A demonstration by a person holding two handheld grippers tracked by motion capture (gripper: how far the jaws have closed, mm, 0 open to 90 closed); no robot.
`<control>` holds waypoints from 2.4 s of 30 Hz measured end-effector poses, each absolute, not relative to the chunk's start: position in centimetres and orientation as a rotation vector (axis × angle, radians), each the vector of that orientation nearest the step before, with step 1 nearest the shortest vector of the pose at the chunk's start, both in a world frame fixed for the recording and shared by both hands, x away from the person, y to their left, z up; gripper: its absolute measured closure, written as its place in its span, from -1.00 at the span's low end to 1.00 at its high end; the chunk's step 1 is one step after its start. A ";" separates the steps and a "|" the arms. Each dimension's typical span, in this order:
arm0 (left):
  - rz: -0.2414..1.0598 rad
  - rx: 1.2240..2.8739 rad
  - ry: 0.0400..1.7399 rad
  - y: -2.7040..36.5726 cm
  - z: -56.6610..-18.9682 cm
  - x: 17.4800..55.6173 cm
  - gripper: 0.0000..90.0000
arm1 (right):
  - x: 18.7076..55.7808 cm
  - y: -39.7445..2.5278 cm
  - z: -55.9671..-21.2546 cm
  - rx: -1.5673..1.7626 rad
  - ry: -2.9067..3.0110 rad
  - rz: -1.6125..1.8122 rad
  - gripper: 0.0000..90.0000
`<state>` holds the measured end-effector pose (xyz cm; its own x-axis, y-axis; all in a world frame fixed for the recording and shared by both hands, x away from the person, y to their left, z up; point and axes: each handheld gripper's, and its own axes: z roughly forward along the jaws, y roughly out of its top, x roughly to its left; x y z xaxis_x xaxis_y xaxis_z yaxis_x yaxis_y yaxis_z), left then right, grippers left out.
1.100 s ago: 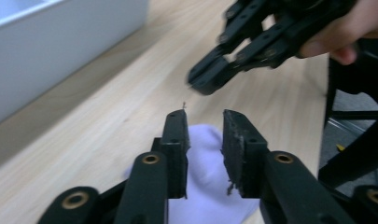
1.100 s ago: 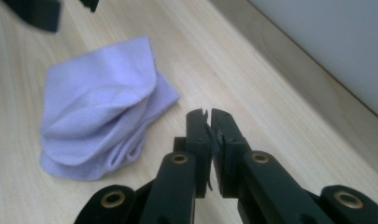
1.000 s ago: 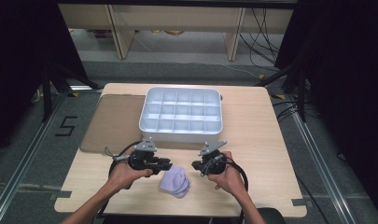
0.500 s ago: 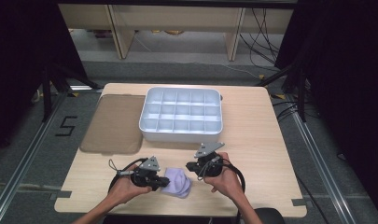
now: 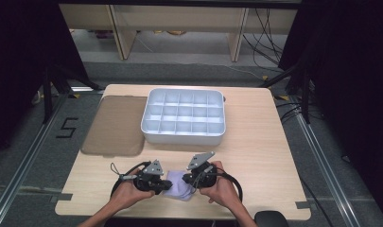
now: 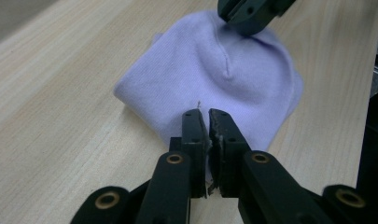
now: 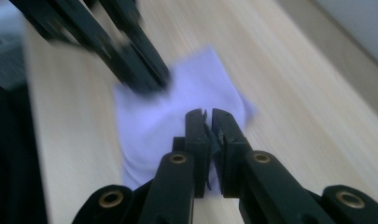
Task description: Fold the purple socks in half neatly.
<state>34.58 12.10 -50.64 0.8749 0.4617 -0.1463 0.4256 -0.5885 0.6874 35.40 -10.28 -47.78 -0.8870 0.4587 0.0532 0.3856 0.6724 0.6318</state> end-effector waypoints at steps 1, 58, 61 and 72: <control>0.065 2.277 0.637 12.1 -50.6 34.5 0.87 | 35.5 -10.6 -48.2 0.699 2.770 0.975 0.91; 0.086 2.217 0.631 13.4 -49.1 33.0 0.70 | 35.3 -11.2 -48.3 0.778 2.760 1.021 0.85; 0.039 2.155 0.674 14.1 -48.9 33.0 0.59 | 35.3 -11.1 -48.0 0.721 2.729 1.066 0.85; 0.030 2.136 0.790 15.5 -49.5 34.1 0.19 | 34.3 -10.0 -46.9 0.643 2.747 1.094 0.84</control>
